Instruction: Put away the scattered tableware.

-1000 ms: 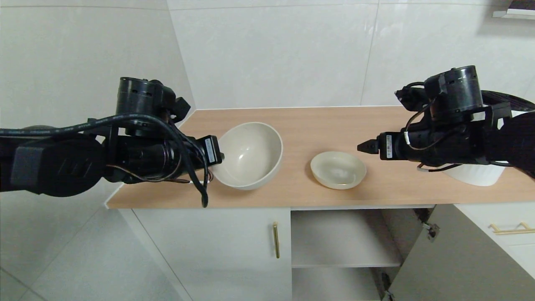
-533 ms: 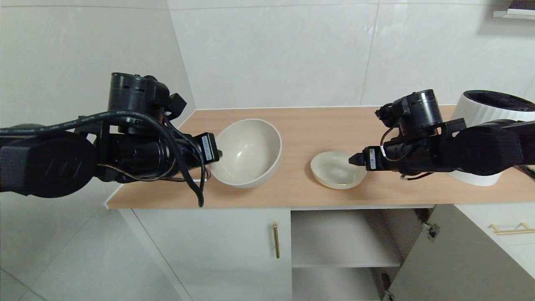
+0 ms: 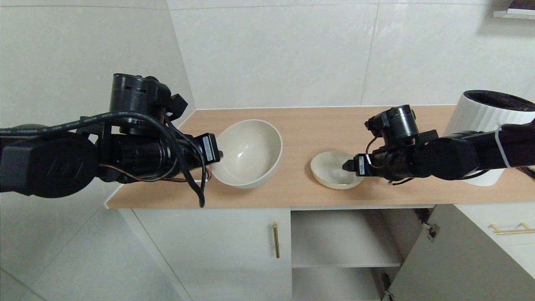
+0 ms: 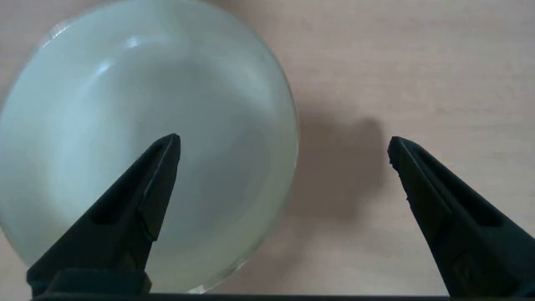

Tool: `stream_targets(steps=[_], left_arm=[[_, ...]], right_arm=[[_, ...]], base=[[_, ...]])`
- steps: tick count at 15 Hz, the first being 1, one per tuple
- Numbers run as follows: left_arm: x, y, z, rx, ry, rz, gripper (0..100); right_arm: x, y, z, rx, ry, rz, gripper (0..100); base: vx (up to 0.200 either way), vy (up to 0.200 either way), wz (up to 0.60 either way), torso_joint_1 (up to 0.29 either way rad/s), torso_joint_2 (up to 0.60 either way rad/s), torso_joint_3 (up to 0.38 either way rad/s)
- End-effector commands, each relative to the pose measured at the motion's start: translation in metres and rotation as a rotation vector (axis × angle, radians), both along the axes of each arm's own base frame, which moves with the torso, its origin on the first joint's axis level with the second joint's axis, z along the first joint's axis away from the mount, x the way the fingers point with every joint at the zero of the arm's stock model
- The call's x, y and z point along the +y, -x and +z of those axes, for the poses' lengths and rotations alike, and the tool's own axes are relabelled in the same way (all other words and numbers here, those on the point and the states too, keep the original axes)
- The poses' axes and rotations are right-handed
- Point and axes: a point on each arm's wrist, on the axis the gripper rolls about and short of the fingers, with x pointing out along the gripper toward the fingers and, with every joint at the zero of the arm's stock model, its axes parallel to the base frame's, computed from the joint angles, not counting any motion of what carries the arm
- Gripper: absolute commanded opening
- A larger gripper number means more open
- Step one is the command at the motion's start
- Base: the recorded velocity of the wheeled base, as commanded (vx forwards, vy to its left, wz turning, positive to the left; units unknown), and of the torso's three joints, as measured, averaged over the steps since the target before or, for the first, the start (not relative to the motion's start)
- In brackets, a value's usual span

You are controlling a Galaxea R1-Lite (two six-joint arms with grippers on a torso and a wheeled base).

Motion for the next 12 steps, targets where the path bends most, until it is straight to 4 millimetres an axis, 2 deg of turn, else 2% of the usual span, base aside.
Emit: stream_targets(steps=[1,2,6,12], left_arm=[[0.0,0.0,-0.001,0.004,-0.001,0.001,0],[0.0,0.0,-0.001,0.004,-0.001,0.001,0],[0.0,0.0,-0.001,0.003,-0.003,0.0,0],[0.0,0.0,-0.002,0.004,-0.001,-0.003,0]], right_arm=[[0.001,-0.002,-0.005,0.008,0.004,-0.001,100],[0.001,-0.003,-0.006,0.01,0.005,-0.001,0],[0.002,-0.004,-0.01,0.02,0.009,-0.001,0],[-0.001,0.004,0.008,-0.016,-0.028,-0.01,0]], base=[[0.0,0.0,0.0,0.0,0.0,0.0],[0.0,0.0,0.0,0.0,0.0,0.0],[0.0,0.0,0.0,0.0,0.0,0.0],[0.0,0.0,0.0,0.0,0.0,0.0]])
